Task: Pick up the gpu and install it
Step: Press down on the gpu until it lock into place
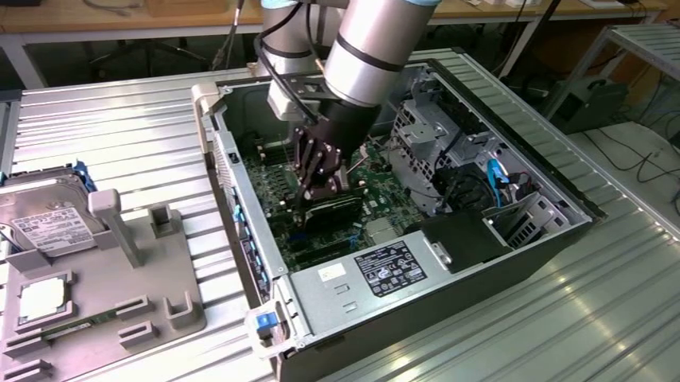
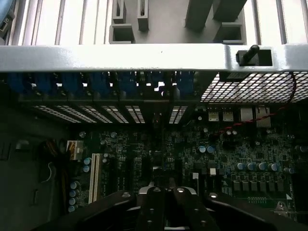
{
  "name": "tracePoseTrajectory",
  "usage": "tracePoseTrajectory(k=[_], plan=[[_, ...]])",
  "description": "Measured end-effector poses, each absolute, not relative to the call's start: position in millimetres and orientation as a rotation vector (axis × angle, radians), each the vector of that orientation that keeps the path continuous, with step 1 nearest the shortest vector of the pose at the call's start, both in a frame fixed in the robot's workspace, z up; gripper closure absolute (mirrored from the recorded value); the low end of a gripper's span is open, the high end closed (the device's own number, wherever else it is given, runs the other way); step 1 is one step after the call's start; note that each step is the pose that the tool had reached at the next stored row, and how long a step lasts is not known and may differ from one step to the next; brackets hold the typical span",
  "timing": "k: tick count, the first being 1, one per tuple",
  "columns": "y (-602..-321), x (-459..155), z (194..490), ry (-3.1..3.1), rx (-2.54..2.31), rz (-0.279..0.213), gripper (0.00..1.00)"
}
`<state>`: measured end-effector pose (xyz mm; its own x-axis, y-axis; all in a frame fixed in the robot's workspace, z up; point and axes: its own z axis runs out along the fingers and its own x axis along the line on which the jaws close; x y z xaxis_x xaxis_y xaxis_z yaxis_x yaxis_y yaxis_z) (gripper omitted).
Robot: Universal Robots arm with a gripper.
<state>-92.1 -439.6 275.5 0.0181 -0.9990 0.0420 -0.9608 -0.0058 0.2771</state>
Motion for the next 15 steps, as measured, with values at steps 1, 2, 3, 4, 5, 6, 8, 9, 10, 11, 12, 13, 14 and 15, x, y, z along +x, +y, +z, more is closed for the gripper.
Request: tracePoseTrajectory(k=[1, 2, 3, 4, 5, 6, 8, 9, 10, 11, 12, 13, 14, 15], plan=[[-439.5, -92.1, 275.8, -2.041, 2.065, -0.242, 0.89], [-439.4, -92.2, 275.9, -2.045, 2.069, -0.235, 0.89], [-439.3, -92.3, 275.9, -2.052, 2.076, -0.222, 0.89], [-439.2, -92.4, 275.9, -2.061, 2.084, -0.207, 0.89], [-439.1, -92.6, 275.9, -2.078, 2.1, -0.176, 0.89], [-439.0, -92.8, 275.9, -2.088, 2.11, -0.157, 0.89], [-439.0, -94.0, 275.9, -2.107, 2.127, -0.122, 0.89], [-439.0, -94.4, 275.8, -2.112, 2.132, -0.114, 0.89], [-439.0, -94.3, 275.7, -2.112, 2.132, -0.114, 0.89], [-439.0, -94.3, 275.7, -2.112, 2.132, -0.114, 0.89], [-439.0, -94.3, 275.8, -2.112, 2.132, -0.114, 0.89], [-439.0, -94.3, 275.8, -2.112, 2.132, -0.114, 0.89], [-439.0, -94.3, 275.9, -2.112, 2.132, -0.114, 0.89], [-439.0, -94.3, 275.9, -2.112, 2.132, -0.114, 0.89]])
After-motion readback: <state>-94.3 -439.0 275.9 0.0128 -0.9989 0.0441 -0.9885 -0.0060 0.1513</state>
